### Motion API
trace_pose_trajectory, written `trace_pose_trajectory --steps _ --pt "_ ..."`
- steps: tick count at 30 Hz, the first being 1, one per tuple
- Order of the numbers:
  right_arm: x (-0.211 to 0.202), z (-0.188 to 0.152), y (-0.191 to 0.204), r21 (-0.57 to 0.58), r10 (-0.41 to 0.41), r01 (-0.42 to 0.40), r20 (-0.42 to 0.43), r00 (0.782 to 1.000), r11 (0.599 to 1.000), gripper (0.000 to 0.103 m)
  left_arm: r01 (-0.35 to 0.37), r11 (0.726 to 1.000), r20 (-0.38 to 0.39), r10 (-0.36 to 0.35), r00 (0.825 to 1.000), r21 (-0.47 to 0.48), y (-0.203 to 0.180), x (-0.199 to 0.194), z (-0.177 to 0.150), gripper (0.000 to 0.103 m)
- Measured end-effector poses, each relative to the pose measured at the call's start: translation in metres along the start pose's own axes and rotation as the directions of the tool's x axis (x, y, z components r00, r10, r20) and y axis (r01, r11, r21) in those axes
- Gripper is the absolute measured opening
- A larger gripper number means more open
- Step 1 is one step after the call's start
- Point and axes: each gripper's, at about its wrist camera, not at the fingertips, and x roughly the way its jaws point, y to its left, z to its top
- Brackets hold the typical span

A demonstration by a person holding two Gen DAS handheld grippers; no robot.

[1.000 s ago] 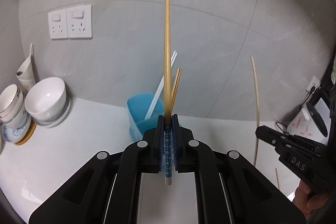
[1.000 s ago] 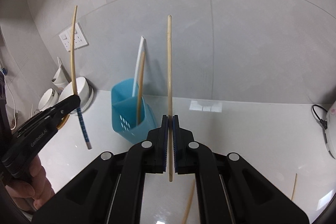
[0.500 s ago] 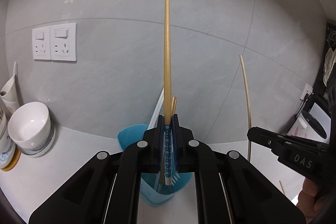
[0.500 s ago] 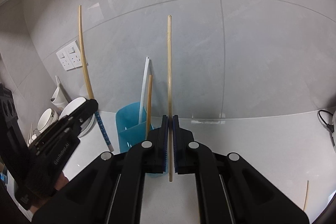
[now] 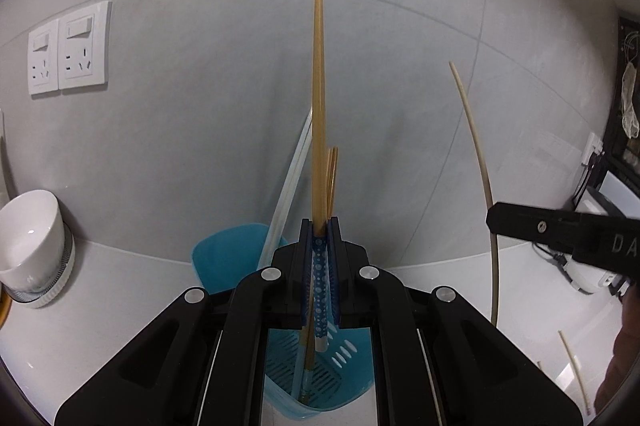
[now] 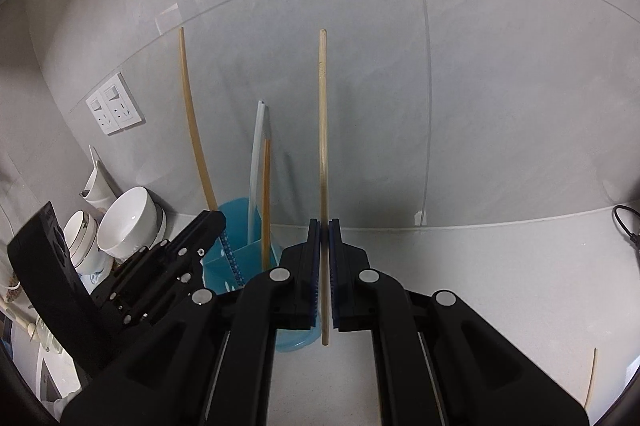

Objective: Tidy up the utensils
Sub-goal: 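Lower the blue-patterned chopstick into the holder with the left tool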

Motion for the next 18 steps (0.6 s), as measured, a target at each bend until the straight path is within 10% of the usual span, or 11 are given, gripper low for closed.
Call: trace_pose_trajectory --steps 18 --pt "0.013 -0.012 -0.012 0.008 0.031 -0.031 -0.053 0.998 0.999 0.003 -0.021 0.998 -0.122 0.028 0.992 0.054 -0.004 0.027 -0.033 0.009"
